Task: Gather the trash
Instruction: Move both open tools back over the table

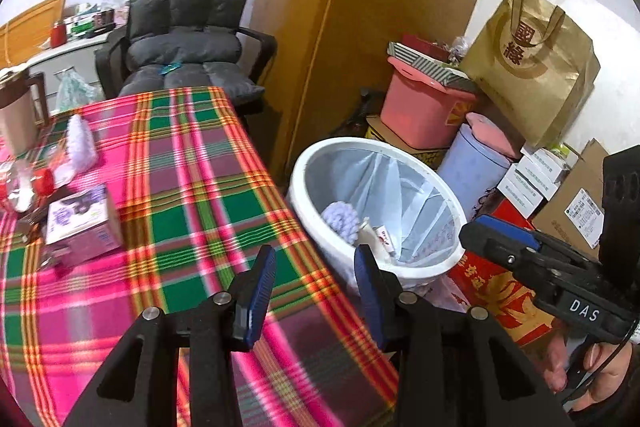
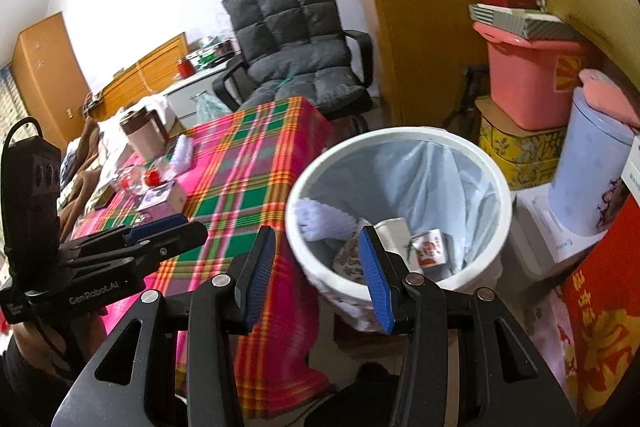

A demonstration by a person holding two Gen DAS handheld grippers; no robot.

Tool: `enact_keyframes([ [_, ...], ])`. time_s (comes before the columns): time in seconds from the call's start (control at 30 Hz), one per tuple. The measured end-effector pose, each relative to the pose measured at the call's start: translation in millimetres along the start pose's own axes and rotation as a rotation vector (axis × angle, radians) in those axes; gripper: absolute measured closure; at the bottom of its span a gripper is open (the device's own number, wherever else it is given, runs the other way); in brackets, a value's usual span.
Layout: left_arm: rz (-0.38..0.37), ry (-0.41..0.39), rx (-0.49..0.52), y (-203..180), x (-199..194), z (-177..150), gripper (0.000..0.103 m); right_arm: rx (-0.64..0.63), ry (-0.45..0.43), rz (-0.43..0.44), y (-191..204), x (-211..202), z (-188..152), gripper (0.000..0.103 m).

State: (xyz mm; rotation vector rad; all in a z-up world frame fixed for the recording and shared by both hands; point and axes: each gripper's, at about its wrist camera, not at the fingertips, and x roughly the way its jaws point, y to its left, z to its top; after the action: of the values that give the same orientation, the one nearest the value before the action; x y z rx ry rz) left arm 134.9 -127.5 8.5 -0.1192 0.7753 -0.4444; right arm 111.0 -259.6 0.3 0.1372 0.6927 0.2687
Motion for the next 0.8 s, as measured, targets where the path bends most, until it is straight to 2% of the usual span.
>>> enact_keyframes([
  [0.8,0.149,-0.071,-0.142,72.8,-65.8,-30.5,0.063,-0.132,0.040,0.109,66.4,16.3,-2.5,0.057],
])
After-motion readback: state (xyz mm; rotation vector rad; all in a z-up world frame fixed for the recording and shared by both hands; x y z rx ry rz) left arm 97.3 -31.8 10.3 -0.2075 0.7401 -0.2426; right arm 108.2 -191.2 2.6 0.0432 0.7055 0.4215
